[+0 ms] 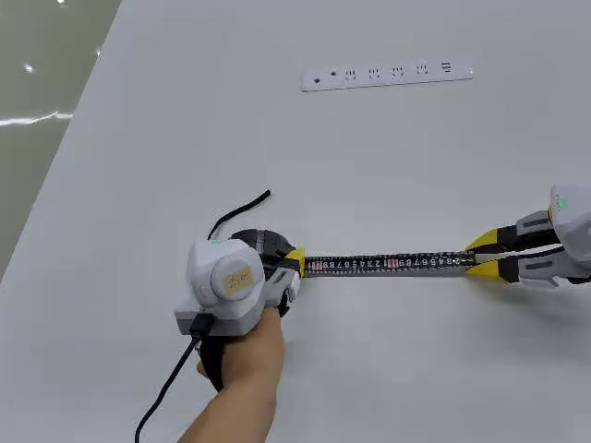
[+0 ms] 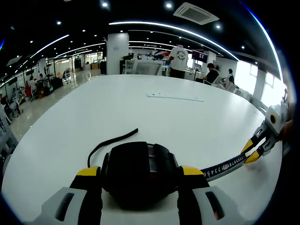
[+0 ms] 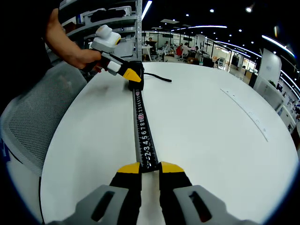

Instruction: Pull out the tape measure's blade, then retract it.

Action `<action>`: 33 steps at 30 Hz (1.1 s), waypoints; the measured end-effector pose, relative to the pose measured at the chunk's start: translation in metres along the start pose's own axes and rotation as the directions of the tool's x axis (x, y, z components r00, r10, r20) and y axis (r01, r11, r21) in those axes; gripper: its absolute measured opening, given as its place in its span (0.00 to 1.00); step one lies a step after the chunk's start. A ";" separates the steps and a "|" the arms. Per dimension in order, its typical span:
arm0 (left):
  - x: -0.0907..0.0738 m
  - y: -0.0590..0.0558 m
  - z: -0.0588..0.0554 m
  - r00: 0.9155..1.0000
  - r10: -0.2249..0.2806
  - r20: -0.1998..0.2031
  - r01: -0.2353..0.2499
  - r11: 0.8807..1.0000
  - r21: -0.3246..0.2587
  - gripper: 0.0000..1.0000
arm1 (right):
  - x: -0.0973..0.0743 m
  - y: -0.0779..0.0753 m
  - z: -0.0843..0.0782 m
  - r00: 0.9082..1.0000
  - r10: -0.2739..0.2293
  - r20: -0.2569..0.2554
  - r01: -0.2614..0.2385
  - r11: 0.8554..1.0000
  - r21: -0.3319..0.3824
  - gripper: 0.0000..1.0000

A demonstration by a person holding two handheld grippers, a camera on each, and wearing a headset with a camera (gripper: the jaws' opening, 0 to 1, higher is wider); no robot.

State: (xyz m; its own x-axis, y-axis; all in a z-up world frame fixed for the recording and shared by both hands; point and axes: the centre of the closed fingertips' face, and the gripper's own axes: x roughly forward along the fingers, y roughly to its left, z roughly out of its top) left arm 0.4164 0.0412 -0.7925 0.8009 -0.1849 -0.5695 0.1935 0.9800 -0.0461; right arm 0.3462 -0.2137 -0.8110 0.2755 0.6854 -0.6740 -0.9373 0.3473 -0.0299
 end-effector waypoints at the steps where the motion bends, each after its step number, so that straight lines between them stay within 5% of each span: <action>1: 0.000 0.000 0.000 1.000 -0.002 0.001 0.002 1.000 0.004 0.61 | 0.000 0.001 -0.001 1.000 0.001 -0.004 -0.001 1.000 -0.004 0.12; 33: -0.001 0.003 -0.001 0.999 -0.052 0.000 0.052 0.999 0.003 0.59 | 0.003 0.003 0.002 1.000 0.006 -0.005 -0.006 1.000 -0.006 0.12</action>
State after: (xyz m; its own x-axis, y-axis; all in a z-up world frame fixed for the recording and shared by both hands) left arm 0.4155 0.0447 -0.7923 0.7894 -0.2361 -0.5666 0.2368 0.9688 -0.0737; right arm 0.3442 -0.2092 -0.8111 0.2687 0.6841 -0.6781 -0.9403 0.3391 -0.0306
